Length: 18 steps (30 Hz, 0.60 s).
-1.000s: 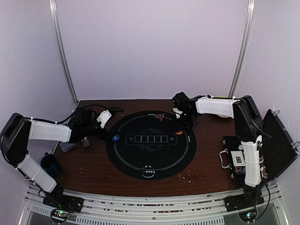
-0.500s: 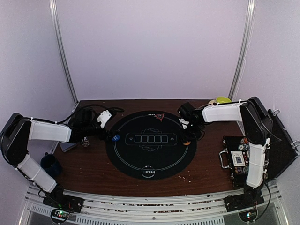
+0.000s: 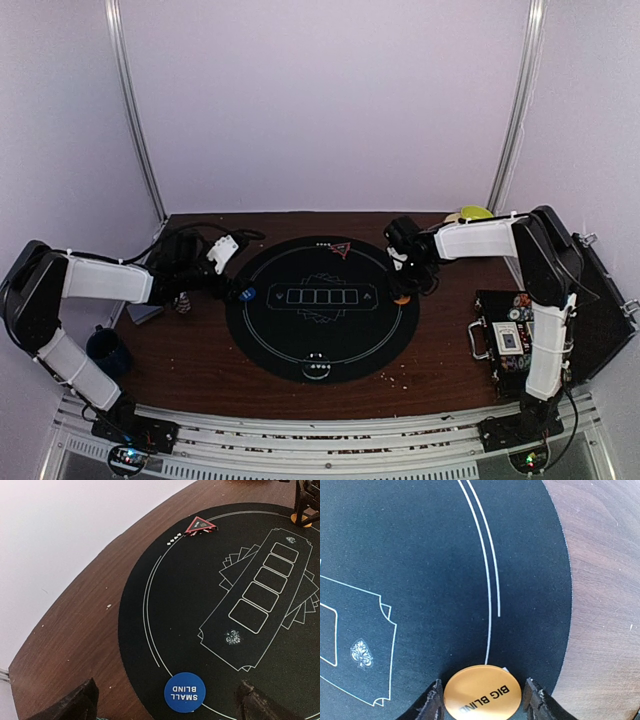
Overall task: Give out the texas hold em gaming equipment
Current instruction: Place the big blind button in the big blind area.
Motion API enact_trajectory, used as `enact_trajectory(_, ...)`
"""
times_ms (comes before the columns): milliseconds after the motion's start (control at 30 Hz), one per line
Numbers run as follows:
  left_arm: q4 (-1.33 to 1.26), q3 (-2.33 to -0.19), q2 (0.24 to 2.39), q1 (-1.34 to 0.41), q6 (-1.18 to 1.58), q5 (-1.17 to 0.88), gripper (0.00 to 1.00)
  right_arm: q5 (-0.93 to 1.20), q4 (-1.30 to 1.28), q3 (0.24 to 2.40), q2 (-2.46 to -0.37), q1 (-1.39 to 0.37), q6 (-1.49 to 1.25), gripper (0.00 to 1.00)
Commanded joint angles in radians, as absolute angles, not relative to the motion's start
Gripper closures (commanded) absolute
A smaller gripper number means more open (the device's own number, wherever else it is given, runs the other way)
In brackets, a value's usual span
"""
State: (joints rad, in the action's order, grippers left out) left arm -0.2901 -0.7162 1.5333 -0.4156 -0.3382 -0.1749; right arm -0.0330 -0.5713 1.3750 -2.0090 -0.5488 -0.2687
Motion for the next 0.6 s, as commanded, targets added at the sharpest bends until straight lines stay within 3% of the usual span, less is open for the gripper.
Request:
enact_trajectory(0, -0.319, -0.744, 1.533, -0.41, -0.346, -0.176, 0.02, -0.06, -0.564, 1.385, -2.029, -0.547, -0.273, 0.43)
enact_trajectory(167, -0.319, -0.746, 1.538, -0.409, -0.347, -0.175, 0.02, -0.048, -0.557, 1.386, -2.022, -0.549, -0.272, 0.38)
enact_trajectory(367, -0.322, -0.744, 1.526, -0.409, -0.347, -0.162, 0.02, -0.043, -0.54, 1.374, -1.932, -0.562, -0.276, 0.19)
enact_trajectory(467, -0.317, -0.742, 1.503, -0.409, -0.348, -0.143, 0.02, -0.118, -0.53, 1.363, -1.857, -0.595, -0.28, 0.02)
enact_trajectory(567, -0.297, -0.744, 1.457, -0.409, -0.358, -0.112, 0.02, -0.294, -0.473, 1.315, -1.75, -0.65, -0.313, 0.0)
